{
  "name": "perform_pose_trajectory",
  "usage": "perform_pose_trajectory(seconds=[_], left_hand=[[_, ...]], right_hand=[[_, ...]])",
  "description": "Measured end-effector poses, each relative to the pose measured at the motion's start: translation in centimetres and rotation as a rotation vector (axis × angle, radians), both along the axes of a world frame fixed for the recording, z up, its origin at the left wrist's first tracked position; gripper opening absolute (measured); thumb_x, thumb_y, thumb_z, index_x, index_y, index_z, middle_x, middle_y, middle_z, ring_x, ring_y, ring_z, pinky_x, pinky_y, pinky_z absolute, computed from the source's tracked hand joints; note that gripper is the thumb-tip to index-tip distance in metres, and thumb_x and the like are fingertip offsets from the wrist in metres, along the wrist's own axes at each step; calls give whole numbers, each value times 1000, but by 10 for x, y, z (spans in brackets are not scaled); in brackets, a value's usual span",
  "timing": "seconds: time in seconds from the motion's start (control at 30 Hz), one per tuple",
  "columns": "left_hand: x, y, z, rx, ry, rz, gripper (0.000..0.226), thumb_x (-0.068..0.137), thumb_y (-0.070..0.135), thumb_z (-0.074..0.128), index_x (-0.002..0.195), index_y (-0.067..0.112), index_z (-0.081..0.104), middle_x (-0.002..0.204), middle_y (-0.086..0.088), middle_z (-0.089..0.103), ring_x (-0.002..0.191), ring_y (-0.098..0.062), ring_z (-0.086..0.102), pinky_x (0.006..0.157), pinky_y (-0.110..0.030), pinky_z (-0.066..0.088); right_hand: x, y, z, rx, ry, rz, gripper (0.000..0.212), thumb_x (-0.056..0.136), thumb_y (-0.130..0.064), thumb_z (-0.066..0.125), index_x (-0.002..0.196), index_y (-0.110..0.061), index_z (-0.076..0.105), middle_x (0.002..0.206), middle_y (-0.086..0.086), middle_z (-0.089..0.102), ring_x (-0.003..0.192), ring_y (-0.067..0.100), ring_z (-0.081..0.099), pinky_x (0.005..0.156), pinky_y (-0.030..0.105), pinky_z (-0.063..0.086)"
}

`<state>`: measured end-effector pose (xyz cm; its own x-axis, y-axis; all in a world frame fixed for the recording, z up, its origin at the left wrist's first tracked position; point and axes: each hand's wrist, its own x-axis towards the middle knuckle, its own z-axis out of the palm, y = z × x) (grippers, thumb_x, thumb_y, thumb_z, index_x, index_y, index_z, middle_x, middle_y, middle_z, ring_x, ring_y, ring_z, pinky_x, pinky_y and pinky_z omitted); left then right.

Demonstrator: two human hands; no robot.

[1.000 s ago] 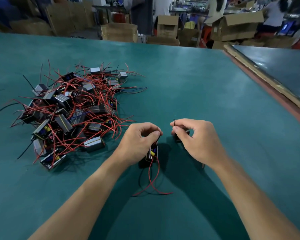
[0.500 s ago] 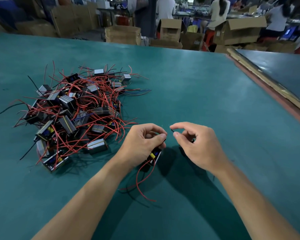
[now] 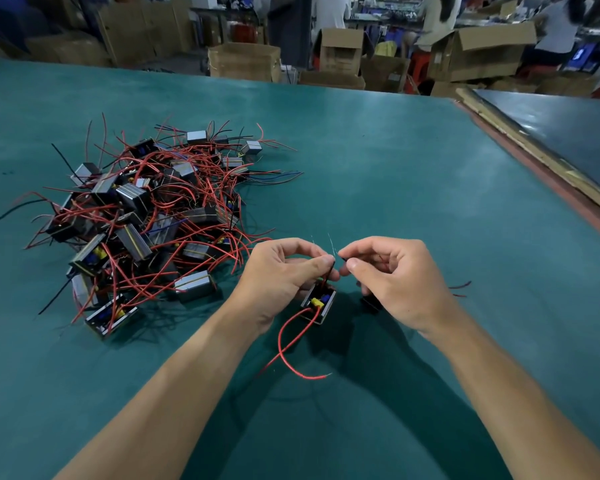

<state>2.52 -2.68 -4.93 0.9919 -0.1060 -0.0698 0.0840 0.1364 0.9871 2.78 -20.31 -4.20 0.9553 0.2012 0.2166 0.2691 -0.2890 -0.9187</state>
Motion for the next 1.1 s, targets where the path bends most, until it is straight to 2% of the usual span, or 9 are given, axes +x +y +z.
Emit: perform_pose_trajectory(seconds=[0.3,0.57,0.73,0.8,0.9,1.0,1.1], left_hand=[[0,0,1,-49,-7,2,10,85,1,69,78,5,63,57,2,63,42,-5,55,44,-16,46],[-1,-4,-1,47,-64,-23,9,82,4,73,77,6,66,62,-1,64,54,-10,58,52,-21,52],[0,-5,-4,102,-110,-22,9,82,5,74,77,6,67,61,0,65,52,-8,55,52,-18,49],[0,-5,-5,119,-119,-25,8,82,5,74,77,6,67,63,-2,66,55,-10,57,56,-21,50],[0,-5,-6,103,-111,-18,10,81,5,75,86,8,66,69,-6,69,60,-15,60,61,-26,52],[1,-4,-6,107,-114,-10,24,81,5,75,98,8,60,71,-7,72,63,-20,60,62,-29,52],[0,-4,-6,153,-131,-28,28,81,5,76,102,8,57,68,-3,72,60,-17,61,61,-25,52]], right_hand=[[4,-6,3,190,58,2,23,91,3,63,91,-15,76,80,5,77,69,14,69,70,20,55],[3,-4,2,132,74,44,16,84,-9,77,80,-24,80,72,0,75,60,6,64,60,15,50],[3,-4,0,97,50,39,10,81,-14,81,79,-24,80,68,5,74,53,10,59,53,21,49],[3,-4,-1,76,35,37,10,81,-15,81,76,-23,80,62,4,71,52,11,54,50,23,44],[3,-5,-2,47,20,47,10,83,-16,76,74,-19,77,58,12,62,53,16,48,50,28,38],[4,-4,-4,26,20,48,12,84,-17,73,72,-19,74,55,-3,59,53,12,47,50,24,39],[4,-3,-3,27,12,42,10,83,-19,75,74,-21,75,58,-6,64,53,9,51,51,20,41]])
